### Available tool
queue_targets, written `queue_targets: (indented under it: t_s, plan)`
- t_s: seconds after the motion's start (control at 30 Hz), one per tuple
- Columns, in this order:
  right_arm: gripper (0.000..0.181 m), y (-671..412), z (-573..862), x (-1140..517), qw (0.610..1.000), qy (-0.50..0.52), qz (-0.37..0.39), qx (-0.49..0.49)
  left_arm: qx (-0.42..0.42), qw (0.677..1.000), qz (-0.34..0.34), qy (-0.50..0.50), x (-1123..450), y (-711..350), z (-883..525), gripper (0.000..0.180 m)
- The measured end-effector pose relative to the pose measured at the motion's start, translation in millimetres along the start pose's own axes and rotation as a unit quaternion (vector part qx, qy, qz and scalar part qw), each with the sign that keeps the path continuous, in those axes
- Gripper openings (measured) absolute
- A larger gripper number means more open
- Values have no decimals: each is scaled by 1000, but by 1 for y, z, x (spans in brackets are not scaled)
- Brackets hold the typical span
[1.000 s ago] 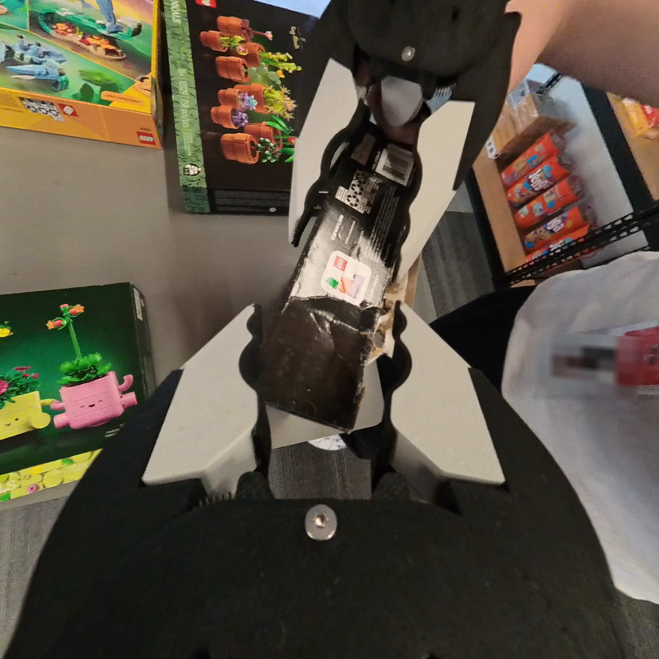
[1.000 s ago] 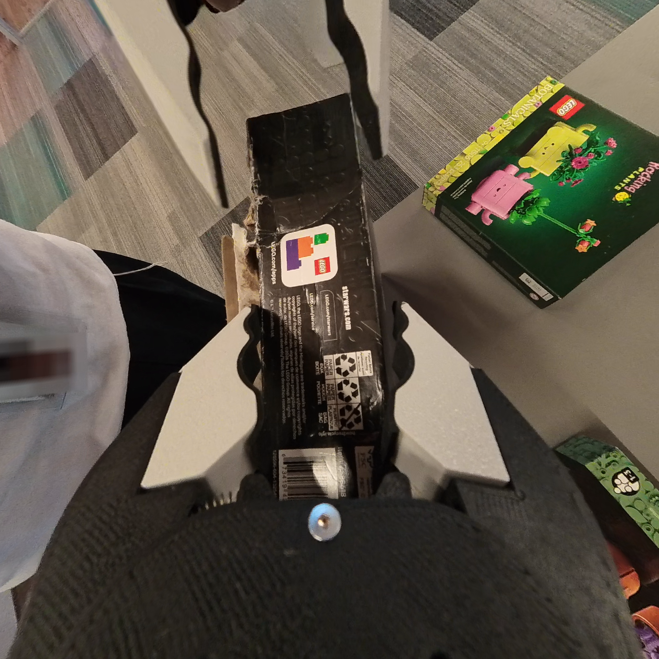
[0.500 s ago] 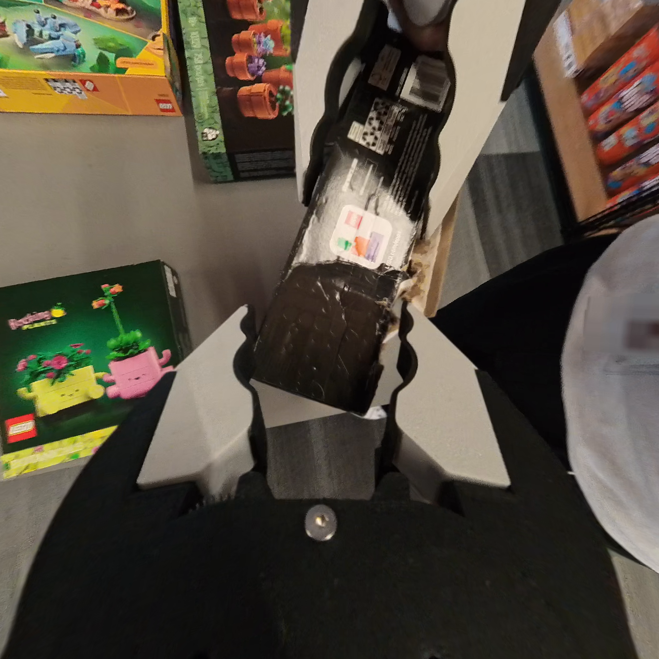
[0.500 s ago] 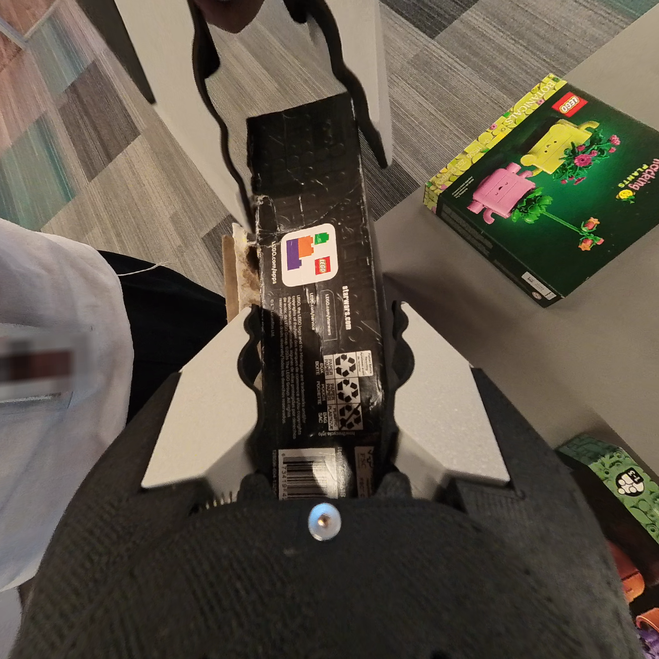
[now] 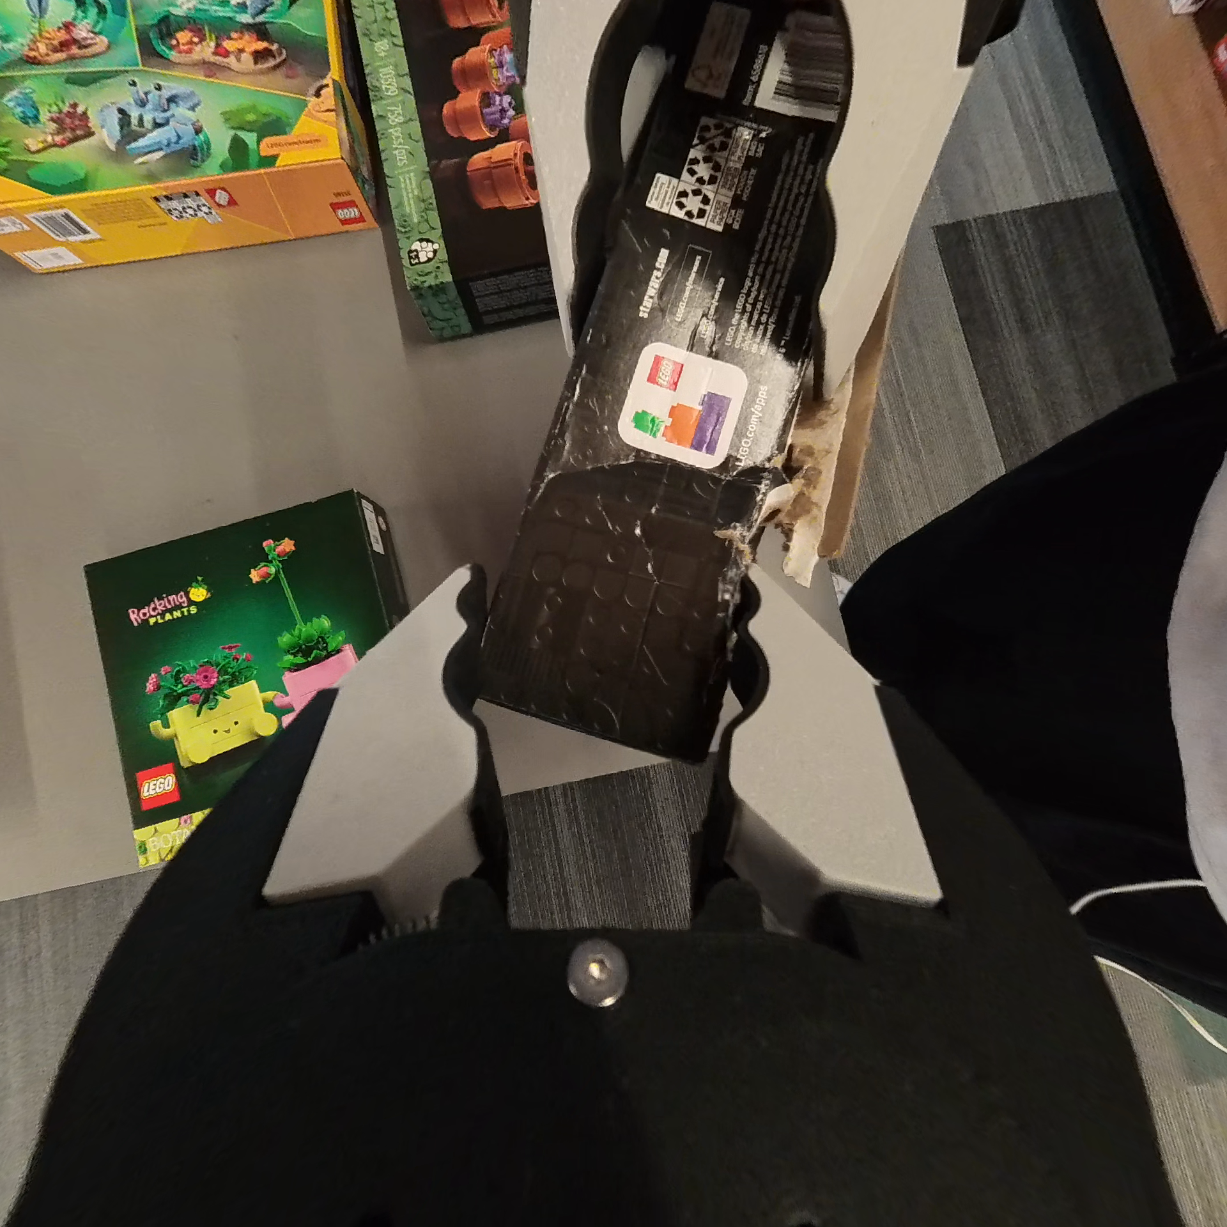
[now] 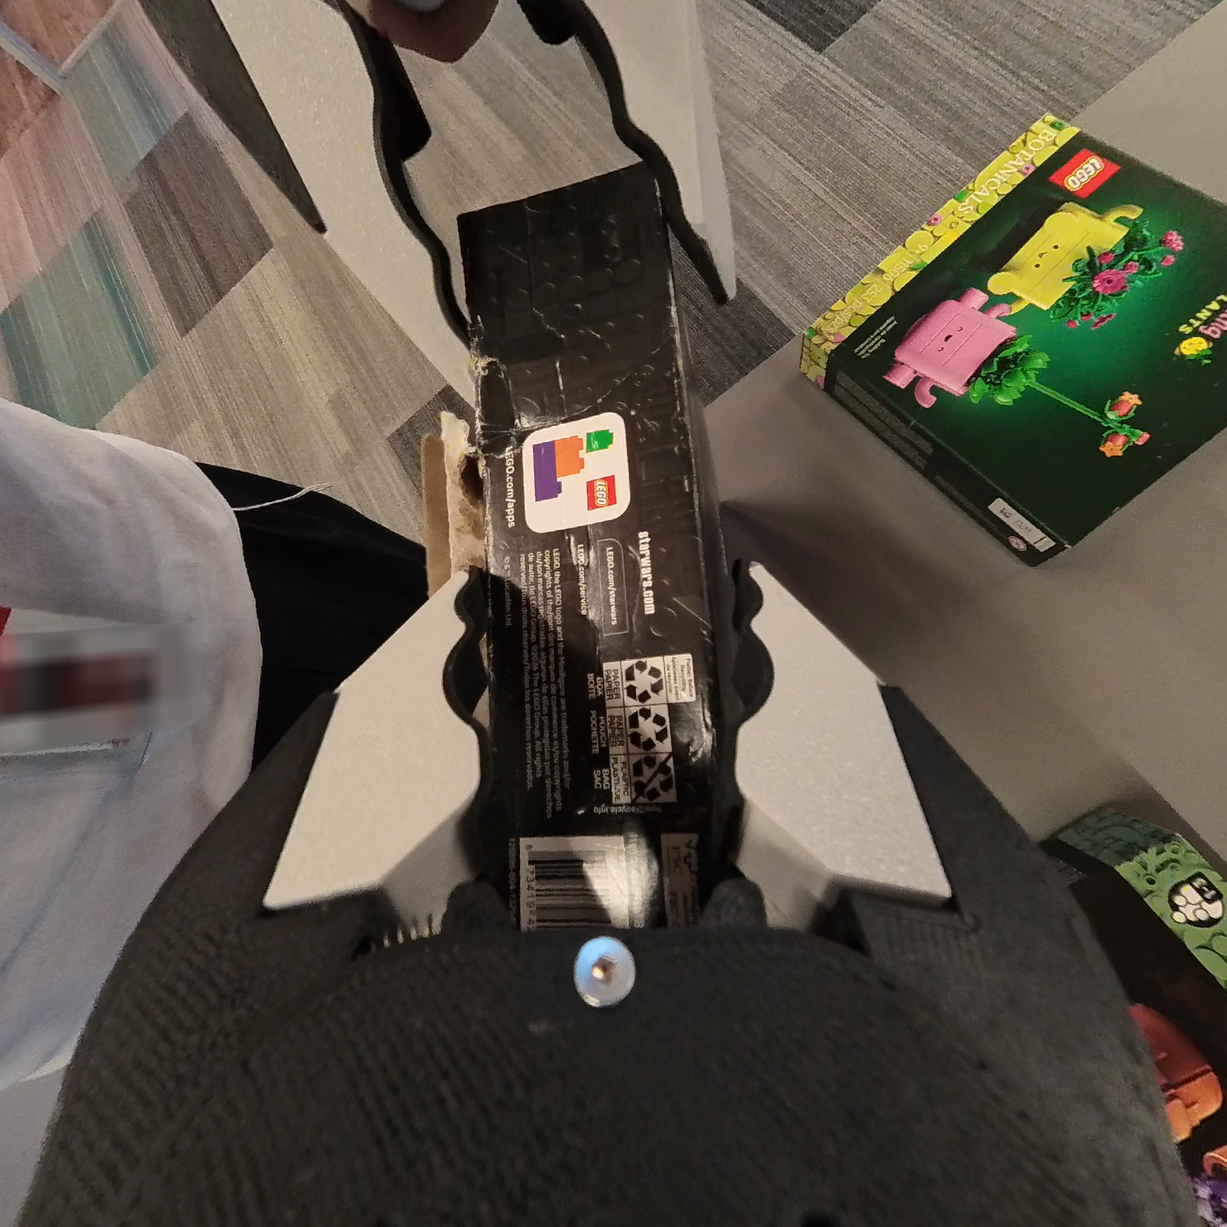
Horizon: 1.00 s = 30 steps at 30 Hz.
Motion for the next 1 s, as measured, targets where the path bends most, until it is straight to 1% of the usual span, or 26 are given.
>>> queue_targets:
  t_s: [0.13, 0.2, 0.27, 0.33, 0.37, 0.5, 0.63, 0.67, 0.7, 0.8, 0.87, 0.9, 0.93, 1.0]
  plan:
    - [76, 0, 1, 0, 1000, 0, -2, -5, 18, 1000, -19, 9, 5, -1, -1, 97]
    - [76, 0, 1, 0, 1000, -1, -4, -6, 21, 1000, 8, 8, 14, -10, 0, 97]
    - [76, 0, 1, 0, 1000, -1, -3, -7, -1, 999, 40, 18, 22, -25, 10, 95]
    - [76, 0, 2, 0, 1000, -1, -4, -9, -61, 997, 57, -1, 27, -37, 25, 89]
    - [77, 0, 2, 0, 1000, -2, -5, -10, -100, 993, 54, -12, 26, -39, 34, 86]
    - [77, 0, 3, 0, 1000, -6, -7, -15, -227, 971, 14, -71, 3, -27, 60, 72]
    - [77, 0, 3, -1, 1000, -11, -9, -21, -286, 949, 18, -130, -15, -18, 66, 35]
    - [77, 1, 3, -1, 1000, -11, -10, -20, -295, 945, 25, -137, -15, -17, 65, 32]
    - [77, 0, 3, 0, 1000, -11, -8, -23, -292, 946, 31, -136, -15, -17, 64, 31]
    - [79, 0, 4, 1, 999, -23, 0, -37, -247, 961, 43, -116, -14, -17, 61, 32]
    - [92, -1, 4, 2, 996, -51, 18, -68, -240, 964, 43, -109, -13, -18, 59, 31]
    - [93, -1, 5, 3, 995, -61, 21, -78, -236, 965, 40, -108, -13, -18, 57, 30]
    - [101, 0, 4, 3, 995, -65, 20, -78, -228, 967, 38, -107, -13, -19, 55, 30]
    - [106, 2, -1, 0, 997, -60, -5, -48, -200, 974, 35, -103, -13, -21, 50, 28]
Point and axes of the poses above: each gripper's, where its closed fingertips meet, x back along the fingers, y out of its underside, z = x × y across the jaws, the point moved 8 cm from there along x, back along the fingers, and after that the axes turned 7 degrees about z, right-handed, at the moved point
